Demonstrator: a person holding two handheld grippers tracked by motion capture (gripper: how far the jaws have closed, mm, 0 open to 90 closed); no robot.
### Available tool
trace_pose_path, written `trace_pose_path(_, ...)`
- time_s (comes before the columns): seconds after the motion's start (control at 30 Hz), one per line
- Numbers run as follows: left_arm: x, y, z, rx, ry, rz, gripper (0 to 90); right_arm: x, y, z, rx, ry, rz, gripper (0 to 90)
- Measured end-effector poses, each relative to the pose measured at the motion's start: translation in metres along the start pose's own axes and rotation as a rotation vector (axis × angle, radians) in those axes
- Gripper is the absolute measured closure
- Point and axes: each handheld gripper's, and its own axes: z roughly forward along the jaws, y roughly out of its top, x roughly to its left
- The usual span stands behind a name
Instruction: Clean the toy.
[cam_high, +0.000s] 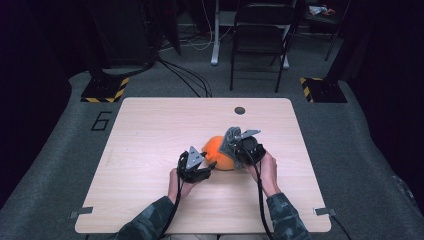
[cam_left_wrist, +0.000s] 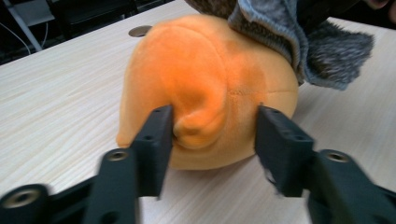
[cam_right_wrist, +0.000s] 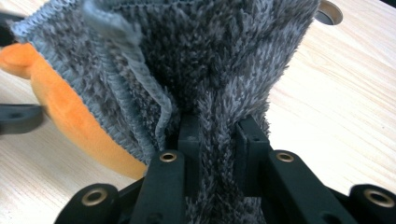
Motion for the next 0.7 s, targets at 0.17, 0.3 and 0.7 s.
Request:
trace_pose_path(0.17,0.000,0.002,-0.001,-0.003,0.009,-0.018,75.4,-0.002,0.000,-0.002,-0.009,0.005,0.012,75.3)
trace_pose_path(0.3,0.002,0.014,-0.011,-0.015,-0.025,-0.085,78.4,-0.002,0.010,-0.023,-0.033,0.004,0.019,75.4)
trace_pose_path(0.7,0.002,0.017,-0.013,-0.009,-0.073,-0.145,77.8,0.032,0.015,-0.024,-0.043,0.005,-0.080,75.3)
